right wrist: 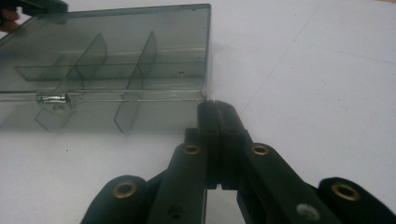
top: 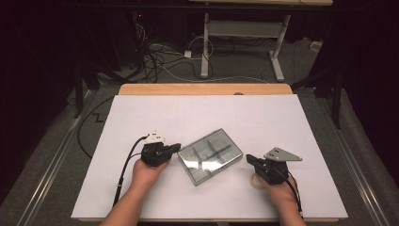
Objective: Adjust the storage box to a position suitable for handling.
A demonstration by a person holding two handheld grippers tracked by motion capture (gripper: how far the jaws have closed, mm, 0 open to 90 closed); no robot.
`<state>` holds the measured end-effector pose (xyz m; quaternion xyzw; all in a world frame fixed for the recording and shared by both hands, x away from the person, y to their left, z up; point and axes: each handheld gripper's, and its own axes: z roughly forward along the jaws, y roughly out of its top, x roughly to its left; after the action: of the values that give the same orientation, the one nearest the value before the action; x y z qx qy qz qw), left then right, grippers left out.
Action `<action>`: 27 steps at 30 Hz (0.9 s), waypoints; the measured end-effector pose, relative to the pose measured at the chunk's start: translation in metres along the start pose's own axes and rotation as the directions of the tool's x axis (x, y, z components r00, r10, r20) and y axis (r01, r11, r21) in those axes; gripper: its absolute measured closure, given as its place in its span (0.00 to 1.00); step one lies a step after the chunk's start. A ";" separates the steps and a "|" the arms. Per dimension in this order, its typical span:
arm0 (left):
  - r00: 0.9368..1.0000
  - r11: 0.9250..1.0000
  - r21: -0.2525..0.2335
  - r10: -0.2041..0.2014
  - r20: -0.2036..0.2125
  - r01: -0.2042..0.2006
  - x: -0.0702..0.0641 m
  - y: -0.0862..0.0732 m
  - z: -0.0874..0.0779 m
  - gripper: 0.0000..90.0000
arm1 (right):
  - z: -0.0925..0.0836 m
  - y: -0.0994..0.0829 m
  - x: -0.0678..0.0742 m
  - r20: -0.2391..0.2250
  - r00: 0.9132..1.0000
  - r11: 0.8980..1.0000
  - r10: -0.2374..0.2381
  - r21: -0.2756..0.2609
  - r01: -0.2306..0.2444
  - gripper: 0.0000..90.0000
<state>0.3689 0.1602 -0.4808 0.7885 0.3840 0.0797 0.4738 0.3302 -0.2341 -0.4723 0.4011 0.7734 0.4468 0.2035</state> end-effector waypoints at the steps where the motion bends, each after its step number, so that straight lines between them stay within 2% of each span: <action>1: 1.000 1.000 -0.004 0.000 -0.002 0.000 -0.001 -0.002 -0.001 0.98 | 0.000 0.000 0.000 0.002 1.000 1.000 -0.002 0.000 0.002 1.00; 7: 0.999 1.000 -0.006 0.001 -0.036 -0.001 -0.005 -0.017 -0.014 0.98 | 0.007 0.003 -0.002 0.011 1.000 1.000 -0.003 0.007 0.003 1.00; 12: 0.999 1.000 -0.021 -0.020 -0.049 0.019 -0.015 -0.030 -0.031 0.98 | 0.018 0.011 -0.005 0.020 1.000 1.000 -0.007 0.022 0.006 1.00; 16: 0.998 1.000 -0.016 -0.018 -0.053 0.017 -0.023 -0.039 -0.040 0.98 | 0.023 0.017 -0.007 0.023 1.000 1.000 -0.009 0.027 0.009 1.00; 19: 0.998 0.999 -0.020 -0.043 -0.042 0.042 -0.022 -0.044 -0.043 0.98 | 0.026 0.018 -0.007 0.020 1.000 0.999 -0.015 0.030 0.014 1.00; 27: 0.999 1.000 -0.010 -0.024 -0.026 0.024 -0.024 -0.044 -0.043 0.98 | 0.024 0.017 -0.004 0.000 0.999 0.999 -0.032 0.041 0.032 1.00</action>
<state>0.3077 0.1850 -0.4877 0.7804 0.3993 0.0863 0.4734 0.3562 -0.2203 -0.4698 0.3928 0.7887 0.4273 0.2028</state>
